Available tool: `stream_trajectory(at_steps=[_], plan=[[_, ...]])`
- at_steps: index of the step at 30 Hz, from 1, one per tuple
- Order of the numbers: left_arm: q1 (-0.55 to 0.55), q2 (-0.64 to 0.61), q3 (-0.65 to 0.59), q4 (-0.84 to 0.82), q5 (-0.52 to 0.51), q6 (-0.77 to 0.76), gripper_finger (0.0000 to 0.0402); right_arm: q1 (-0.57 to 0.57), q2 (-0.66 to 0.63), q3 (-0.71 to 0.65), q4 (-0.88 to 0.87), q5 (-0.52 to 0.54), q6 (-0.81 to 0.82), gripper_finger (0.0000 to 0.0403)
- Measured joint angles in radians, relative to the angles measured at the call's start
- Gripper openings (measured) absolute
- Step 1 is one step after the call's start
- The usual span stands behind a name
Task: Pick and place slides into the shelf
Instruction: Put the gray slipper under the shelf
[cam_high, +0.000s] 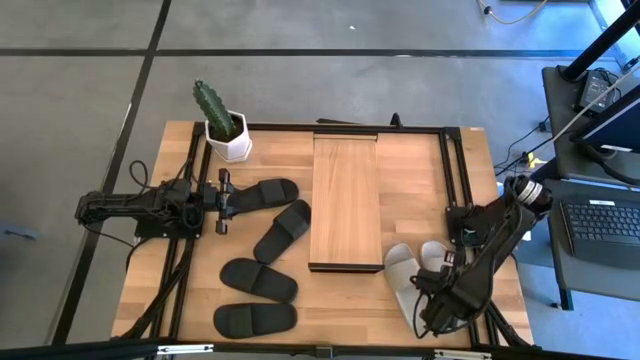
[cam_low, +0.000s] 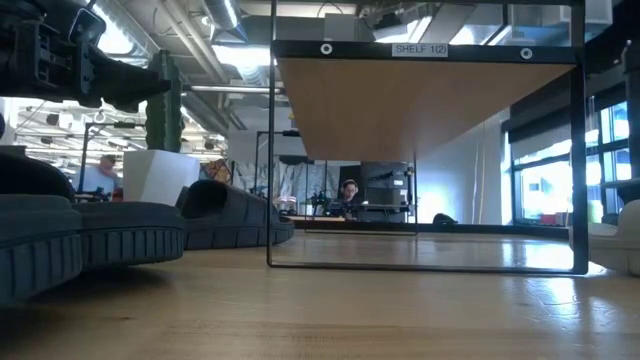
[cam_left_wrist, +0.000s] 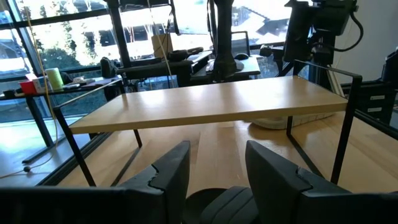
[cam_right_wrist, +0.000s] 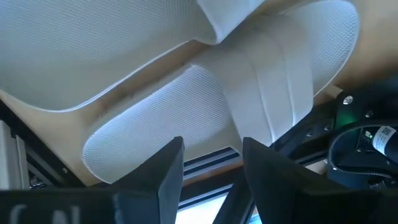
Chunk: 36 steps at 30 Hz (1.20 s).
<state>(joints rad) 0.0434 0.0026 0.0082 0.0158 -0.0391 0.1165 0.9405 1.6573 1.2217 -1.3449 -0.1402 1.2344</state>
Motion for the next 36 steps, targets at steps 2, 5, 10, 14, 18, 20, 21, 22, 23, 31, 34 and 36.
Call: stream_trajectory(at_steps=[2,5,10,14,18,20,21,22,23,31,34,36], plan=[[0.0,0.0,0.0,0.0,0.0,0.0,0.0147,0.008,0.003,0.0,0.004,0.0,0.017,0.0165],[0.0,0.0,0.0,0.0,0.0,0.0,0.0147,0.02,0.004,0.0,0.004,0.0,0.022,0.0165],[0.0,0.0,0.0,0.0,0.0,0.0,0.0147,0.03,0.003,0.0,-0.006,0.0,0.019,0.0165],[0.0,0.0,0.0,0.0,0.0,0.0,0.0147,0.031,0.003,0.0,-0.009,0.01,-0.002,0.0165],[0.0,0.0,0.0,0.0,0.0,0.0,0.0147,0.031,0.003,0.0,-0.009,0.02,-0.005,0.0165],[0.0,0.0,0.0,0.0,0.0,0.0,0.0147,0.031,0.003,0.0,-0.009,0.02,-0.005,0.0165],[0.0,0.0,0.0,0.0,0.0,0.0,0.0147,0.031,0.003,0.0,-0.009,0.021,-0.005,0.0165],[0.0,0.0,0.0,0.0,0.0,0.0,0.0147,0.031,0.003,0.0,-0.009,0.027,-0.005,0.0165],[0.0,0.0,0.0,0.0,0.0,0.0,0.0147,0.031,0.003,0.0,-0.009,0.039,-0.005,0.0165],[0.0,0.0,0.0,0.0,0.0,0.0,0.0147,0.032,0.003,0.0,-0.009,0.103,-0.032,0.0165],[0.0,0.0,0.0,0.0,0.0,0.0,0.0147,0.032,0.003,0.0,-0.009,0.103,-0.039,0.0165],[0.0,0.0,0.0,0.0,0.0,0.0,0.0147,0.032,0.003,0.0,-0.009,0.107,-0.04,0.0165]])
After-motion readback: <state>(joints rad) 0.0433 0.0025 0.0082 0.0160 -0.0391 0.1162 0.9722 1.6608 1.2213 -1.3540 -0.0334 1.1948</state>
